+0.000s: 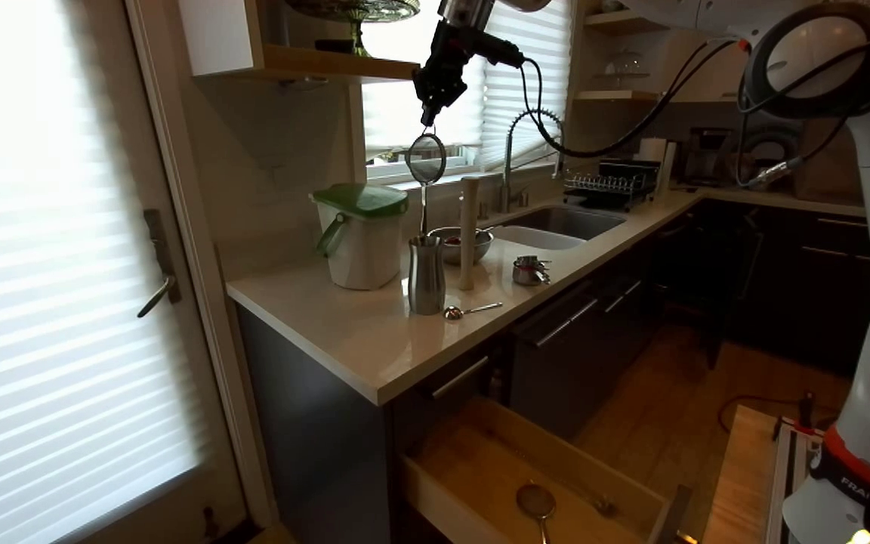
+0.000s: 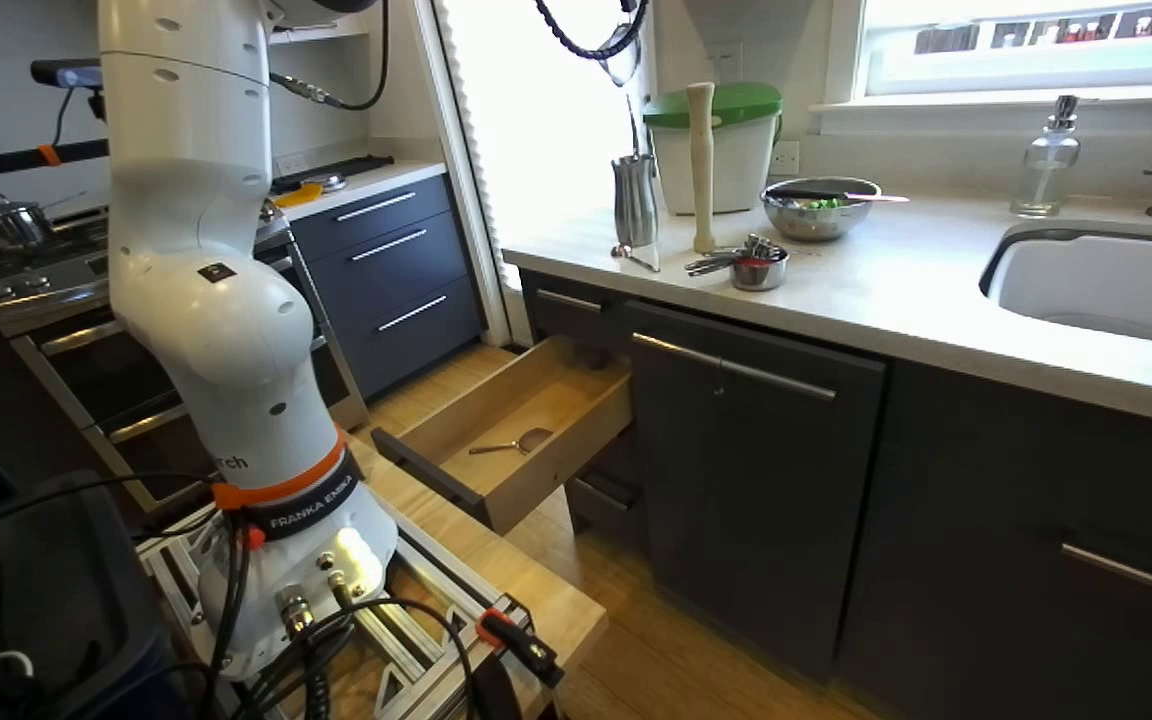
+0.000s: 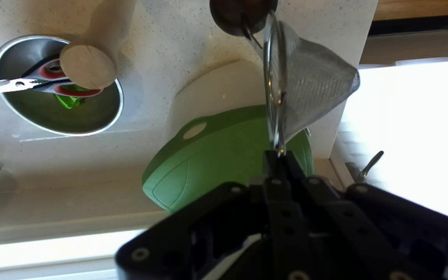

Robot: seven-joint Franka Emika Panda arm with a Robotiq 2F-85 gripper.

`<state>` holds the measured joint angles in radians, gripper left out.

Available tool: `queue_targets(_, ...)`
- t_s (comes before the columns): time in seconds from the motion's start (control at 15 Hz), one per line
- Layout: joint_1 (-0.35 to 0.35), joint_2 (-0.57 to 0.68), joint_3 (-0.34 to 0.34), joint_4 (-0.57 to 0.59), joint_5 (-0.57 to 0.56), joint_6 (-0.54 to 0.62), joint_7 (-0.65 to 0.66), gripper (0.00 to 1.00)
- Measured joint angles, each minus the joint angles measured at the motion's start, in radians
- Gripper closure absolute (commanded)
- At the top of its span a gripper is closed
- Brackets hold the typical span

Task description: Remove the strainer from the silver tin and put it in the silver bowl

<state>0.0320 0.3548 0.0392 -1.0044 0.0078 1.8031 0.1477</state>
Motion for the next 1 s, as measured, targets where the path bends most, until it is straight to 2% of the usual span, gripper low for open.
queue_targets(0.53, -0.001, -0.063, 0.007, 0.009, 0.002, 0.013, -0.07, 0.99)
queue_targets(0.8, -0.001, -0.094, 0.007, -0.014, 0.002, 0.177, -0.201, 0.99)
queue_targets(1.0, -0.001, -0.113, 0.005, -0.065, -0.022, 0.334, -0.226, 0.99)
